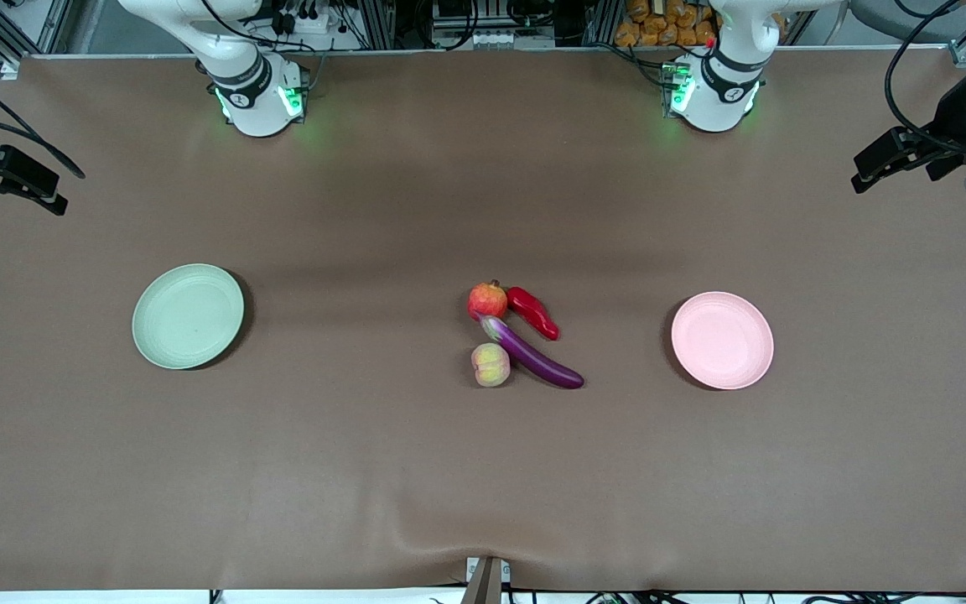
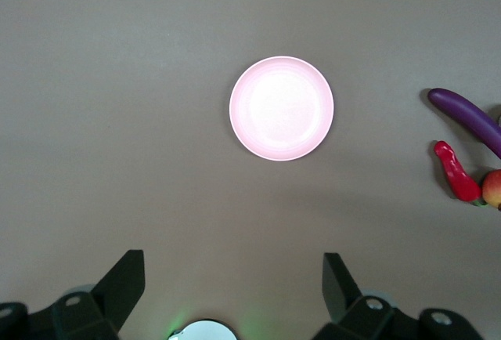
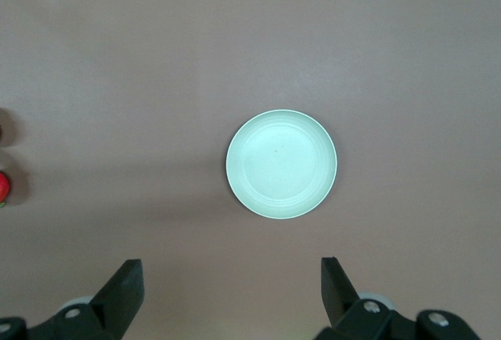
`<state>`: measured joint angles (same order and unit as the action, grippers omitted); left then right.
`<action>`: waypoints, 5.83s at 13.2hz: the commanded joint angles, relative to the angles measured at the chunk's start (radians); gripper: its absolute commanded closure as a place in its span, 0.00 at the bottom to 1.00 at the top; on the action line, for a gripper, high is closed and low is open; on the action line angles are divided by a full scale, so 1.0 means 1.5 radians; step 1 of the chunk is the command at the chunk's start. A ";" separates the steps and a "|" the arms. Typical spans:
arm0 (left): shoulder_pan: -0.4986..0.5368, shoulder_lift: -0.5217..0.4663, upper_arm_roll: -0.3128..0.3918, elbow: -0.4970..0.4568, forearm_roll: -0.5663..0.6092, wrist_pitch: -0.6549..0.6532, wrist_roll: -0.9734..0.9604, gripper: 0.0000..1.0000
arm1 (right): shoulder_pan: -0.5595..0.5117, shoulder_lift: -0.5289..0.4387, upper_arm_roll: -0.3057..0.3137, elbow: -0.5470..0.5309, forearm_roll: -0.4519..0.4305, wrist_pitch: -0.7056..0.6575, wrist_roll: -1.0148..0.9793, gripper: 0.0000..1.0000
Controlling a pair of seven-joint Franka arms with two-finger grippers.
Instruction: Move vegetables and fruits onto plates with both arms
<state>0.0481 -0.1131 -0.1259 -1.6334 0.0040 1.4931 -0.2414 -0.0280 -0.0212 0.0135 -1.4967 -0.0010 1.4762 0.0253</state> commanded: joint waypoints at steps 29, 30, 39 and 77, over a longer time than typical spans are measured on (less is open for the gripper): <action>-0.190 0.486 -0.127 0.181 0.064 0.307 -0.725 0.00 | -0.006 0.003 0.003 0.009 0.004 -0.012 0.006 0.00; -0.204 0.500 -0.126 0.182 0.070 0.324 -0.749 0.00 | -0.006 0.003 0.003 0.009 0.005 -0.012 0.006 0.00; -0.308 0.613 -0.080 0.182 0.071 0.493 -0.978 0.00 | -0.006 0.003 0.003 0.009 0.005 -0.016 0.006 0.00; 0.029 0.302 -0.089 -0.198 0.123 0.367 -0.035 1.00 | 0.304 0.453 0.008 0.139 0.164 0.470 0.324 0.00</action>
<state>0.0348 0.4068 -0.2413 -1.8199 0.1730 1.9722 -0.3720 0.3897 0.5654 0.0339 -1.3497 0.1849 2.0864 0.5008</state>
